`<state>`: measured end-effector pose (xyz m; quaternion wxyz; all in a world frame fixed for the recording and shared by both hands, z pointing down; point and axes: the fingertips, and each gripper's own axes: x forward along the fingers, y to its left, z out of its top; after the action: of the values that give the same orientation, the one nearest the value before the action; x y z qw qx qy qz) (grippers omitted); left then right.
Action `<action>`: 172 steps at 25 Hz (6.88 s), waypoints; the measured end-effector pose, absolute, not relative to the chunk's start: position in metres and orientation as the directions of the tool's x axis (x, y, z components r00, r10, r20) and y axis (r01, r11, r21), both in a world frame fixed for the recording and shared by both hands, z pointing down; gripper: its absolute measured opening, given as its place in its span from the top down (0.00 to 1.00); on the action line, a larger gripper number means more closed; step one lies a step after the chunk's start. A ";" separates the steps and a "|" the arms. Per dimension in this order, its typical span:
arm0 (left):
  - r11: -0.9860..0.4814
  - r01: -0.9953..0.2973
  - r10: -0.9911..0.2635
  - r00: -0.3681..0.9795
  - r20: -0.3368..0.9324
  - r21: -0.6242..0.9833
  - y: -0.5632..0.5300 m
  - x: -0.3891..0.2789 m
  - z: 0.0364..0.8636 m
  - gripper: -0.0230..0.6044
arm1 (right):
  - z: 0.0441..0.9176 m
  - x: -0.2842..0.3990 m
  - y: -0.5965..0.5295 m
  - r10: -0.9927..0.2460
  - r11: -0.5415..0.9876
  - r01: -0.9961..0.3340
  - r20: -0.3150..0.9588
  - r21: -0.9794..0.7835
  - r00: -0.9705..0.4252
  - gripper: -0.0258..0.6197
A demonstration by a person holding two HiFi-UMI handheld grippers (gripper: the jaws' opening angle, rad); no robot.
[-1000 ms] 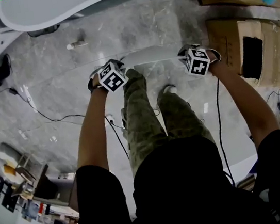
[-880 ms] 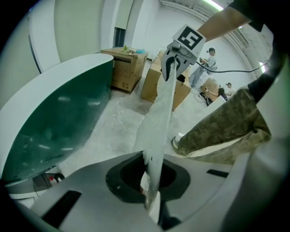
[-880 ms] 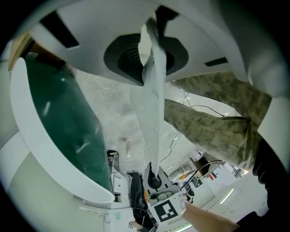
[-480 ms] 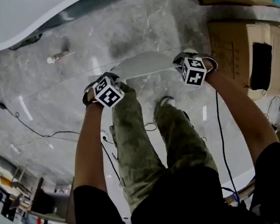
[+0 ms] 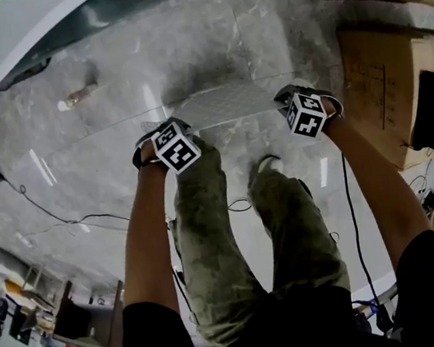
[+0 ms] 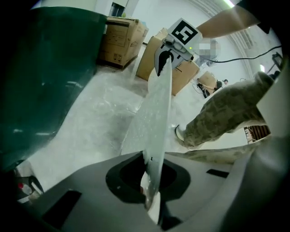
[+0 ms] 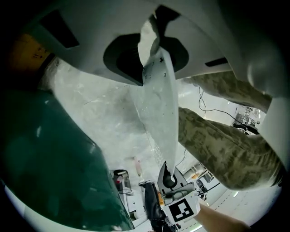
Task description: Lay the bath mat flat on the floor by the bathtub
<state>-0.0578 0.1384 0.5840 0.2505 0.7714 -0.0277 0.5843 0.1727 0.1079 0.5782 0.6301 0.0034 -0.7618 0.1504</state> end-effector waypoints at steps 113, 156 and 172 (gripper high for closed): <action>-0.686 -0.706 -0.471 0.246 0.847 -0.176 -0.085 -0.129 0.873 0.54 | 0.862 0.191 -0.182 -0.565 0.767 -0.463 0.809 0.444 -0.161 0.56; -0.587 -0.780 -0.351 0.486 0.800 0.217 0.019 -0.048 0.927 0.53 | 0.887 0.293 -0.091 -0.396 0.534 -0.844 0.866 -0.055 -0.306 0.86; -0.586 -0.778 -0.348 0.494 0.797 0.226 0.018 -0.047 0.927 0.53 | 0.872 0.310 -0.134 -0.551 0.455 -0.886 0.809 0.084 -0.206 0.83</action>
<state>-0.0470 0.0176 0.9269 0.2945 0.8125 -0.3464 0.3647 0.3097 -0.1342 0.8718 0.4083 0.4798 -0.7490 0.2053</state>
